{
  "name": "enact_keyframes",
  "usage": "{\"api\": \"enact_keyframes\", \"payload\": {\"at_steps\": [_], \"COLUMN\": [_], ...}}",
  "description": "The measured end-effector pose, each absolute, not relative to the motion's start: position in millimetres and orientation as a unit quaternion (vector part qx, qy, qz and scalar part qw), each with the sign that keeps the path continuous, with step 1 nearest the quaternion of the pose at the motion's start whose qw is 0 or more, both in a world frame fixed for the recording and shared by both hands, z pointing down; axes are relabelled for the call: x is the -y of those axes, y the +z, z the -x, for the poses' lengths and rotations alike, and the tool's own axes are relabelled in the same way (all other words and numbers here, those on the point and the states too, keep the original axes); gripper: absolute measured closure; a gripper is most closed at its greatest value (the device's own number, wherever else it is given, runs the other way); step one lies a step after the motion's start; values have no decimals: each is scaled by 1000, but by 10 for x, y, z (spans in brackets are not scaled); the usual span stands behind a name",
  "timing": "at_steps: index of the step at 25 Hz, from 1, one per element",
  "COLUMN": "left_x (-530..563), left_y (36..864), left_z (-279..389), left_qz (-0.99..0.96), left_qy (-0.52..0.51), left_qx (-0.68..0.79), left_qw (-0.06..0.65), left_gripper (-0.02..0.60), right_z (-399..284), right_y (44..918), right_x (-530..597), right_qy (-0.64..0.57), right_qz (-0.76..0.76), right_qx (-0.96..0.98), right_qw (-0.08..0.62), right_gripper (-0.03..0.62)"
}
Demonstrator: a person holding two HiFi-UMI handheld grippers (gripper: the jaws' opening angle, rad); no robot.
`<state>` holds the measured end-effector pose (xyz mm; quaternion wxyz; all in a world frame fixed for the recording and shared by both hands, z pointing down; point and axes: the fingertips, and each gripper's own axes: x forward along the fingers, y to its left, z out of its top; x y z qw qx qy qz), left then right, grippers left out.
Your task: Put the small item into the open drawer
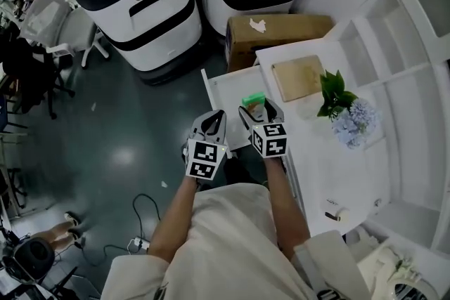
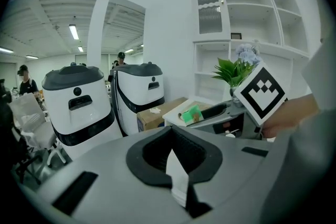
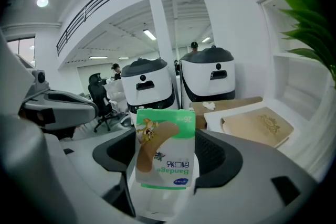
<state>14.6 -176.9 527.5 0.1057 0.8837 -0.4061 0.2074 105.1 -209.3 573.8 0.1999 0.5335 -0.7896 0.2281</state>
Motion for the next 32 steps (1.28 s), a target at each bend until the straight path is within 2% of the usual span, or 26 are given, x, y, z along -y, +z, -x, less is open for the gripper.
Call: {"api": "enact_keyframes", "payload": {"at_steps": [32], "left_x": [2003], "left_y": [5405], "left_z": [47], "left_qz": [-866], "left_qy": [211], "left_qx": [431], "left_qw": [144], "left_gripper": [565], "right_z": [-959], "right_y": [7030], "right_x": [2592], "right_qy": [303], "right_qz": [-492], "right_qx": [758], "right_qw": [302], "right_gripper": [229]}}
